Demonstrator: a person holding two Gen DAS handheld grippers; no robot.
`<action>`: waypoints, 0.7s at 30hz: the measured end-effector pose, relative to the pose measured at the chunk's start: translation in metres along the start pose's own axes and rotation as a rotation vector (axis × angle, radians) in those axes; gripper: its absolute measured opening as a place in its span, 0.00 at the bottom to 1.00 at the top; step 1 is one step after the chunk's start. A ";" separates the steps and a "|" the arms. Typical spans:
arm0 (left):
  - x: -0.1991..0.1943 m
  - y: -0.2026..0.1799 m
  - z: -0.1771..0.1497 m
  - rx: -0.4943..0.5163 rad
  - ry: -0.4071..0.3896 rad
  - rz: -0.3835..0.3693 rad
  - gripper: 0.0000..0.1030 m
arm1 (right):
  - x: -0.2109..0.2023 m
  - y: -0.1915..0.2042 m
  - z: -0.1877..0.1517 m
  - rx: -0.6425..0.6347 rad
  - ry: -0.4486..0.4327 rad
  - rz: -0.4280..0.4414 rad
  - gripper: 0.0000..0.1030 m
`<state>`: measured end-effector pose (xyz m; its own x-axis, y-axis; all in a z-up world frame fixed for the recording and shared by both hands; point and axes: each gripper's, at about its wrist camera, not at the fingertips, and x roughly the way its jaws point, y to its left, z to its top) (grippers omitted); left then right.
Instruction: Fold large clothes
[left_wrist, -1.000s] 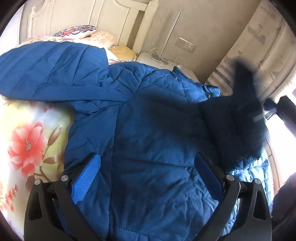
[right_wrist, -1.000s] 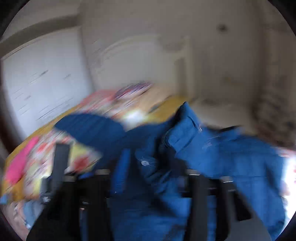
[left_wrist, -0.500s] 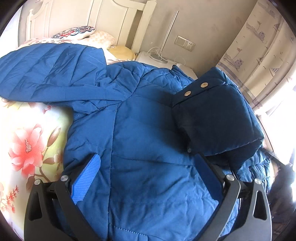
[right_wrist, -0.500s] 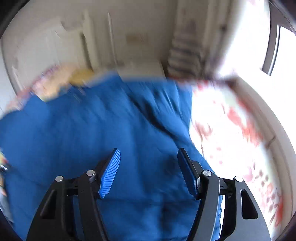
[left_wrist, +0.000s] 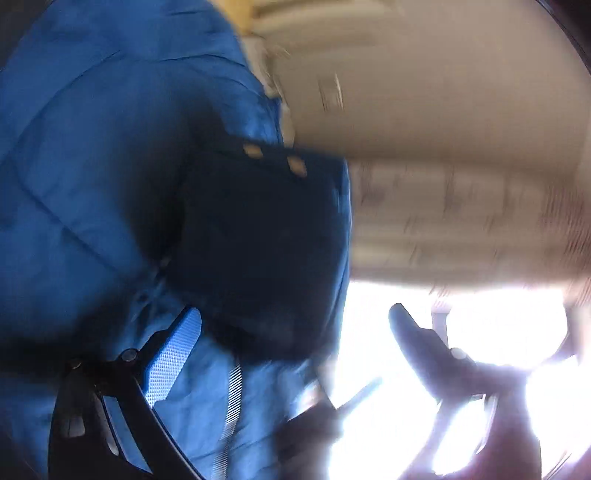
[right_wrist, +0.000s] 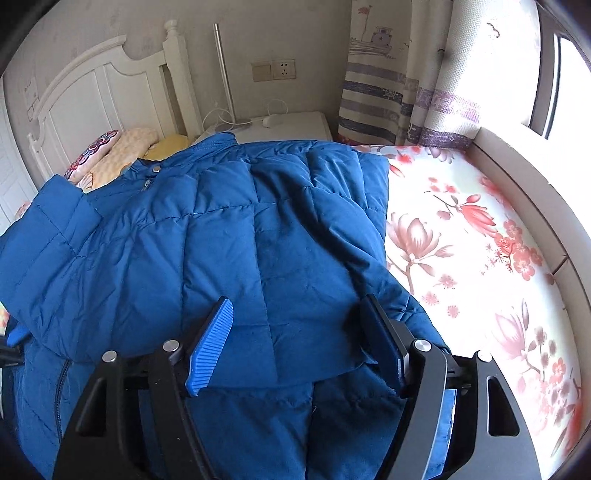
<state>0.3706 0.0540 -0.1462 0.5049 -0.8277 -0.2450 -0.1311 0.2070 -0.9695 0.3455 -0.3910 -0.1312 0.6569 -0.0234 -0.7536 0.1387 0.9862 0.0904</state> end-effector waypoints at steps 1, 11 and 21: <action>0.004 0.005 0.004 -0.067 -0.026 -0.031 0.97 | -0.001 0.000 0.000 0.002 0.001 0.003 0.68; 0.043 0.015 0.002 -0.171 0.025 -0.097 0.32 | -0.002 -0.003 -0.001 0.031 -0.004 0.047 0.69; 0.033 -0.121 -0.065 1.020 -0.267 0.753 0.27 | -0.003 -0.002 -0.001 0.032 -0.010 0.060 0.69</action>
<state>0.3478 -0.0326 -0.0364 0.7606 -0.2298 -0.6071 0.1905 0.9731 -0.1296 0.3421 -0.3928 -0.1300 0.6720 0.0342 -0.7397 0.1223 0.9801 0.1564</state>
